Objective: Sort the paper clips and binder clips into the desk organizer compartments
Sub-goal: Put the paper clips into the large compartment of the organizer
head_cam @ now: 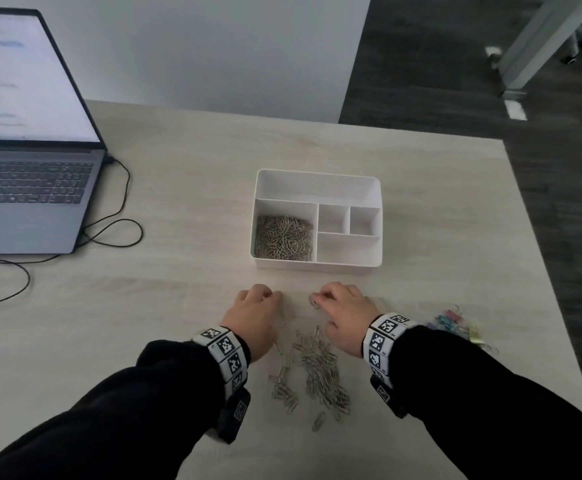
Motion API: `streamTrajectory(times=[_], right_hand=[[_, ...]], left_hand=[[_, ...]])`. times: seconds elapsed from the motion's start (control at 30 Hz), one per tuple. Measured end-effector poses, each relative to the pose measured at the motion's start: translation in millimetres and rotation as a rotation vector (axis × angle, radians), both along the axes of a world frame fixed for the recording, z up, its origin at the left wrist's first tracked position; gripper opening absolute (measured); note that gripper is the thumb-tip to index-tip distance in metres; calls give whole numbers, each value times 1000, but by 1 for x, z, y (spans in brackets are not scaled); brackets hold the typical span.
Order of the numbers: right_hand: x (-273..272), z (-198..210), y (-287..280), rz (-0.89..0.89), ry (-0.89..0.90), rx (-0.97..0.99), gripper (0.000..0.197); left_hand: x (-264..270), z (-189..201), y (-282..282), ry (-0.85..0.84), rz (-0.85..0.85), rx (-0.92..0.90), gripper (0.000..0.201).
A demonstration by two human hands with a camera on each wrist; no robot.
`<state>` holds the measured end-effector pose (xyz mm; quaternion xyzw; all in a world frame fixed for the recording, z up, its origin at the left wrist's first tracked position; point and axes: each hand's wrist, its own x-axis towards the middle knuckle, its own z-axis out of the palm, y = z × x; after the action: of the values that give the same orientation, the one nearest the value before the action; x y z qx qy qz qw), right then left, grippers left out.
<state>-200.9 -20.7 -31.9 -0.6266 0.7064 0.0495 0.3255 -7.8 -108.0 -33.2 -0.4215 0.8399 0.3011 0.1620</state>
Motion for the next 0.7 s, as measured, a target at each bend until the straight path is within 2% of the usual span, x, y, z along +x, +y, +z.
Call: streamTrajectory(times=[0.2,0.37,0.5,0.57,0.7], right_hand=[[16,-5,32,188,57,-34,60],[23,-7,61,223,25,-14,65],[27,-10,81,230,3,-29,64],[25,-11,88,193,-20,-47,64],[20,-6,86,13,-9,-106,62]], left_hand=[[5,-9,40,-32,-107,-107,68],[19,-12,67,-16,-190,-155,63],[30,-11,81,-2,-220,-119,64],[35,-11,83,23,-186,-104,63],[44,-11,82,13,-1,-113,63]])
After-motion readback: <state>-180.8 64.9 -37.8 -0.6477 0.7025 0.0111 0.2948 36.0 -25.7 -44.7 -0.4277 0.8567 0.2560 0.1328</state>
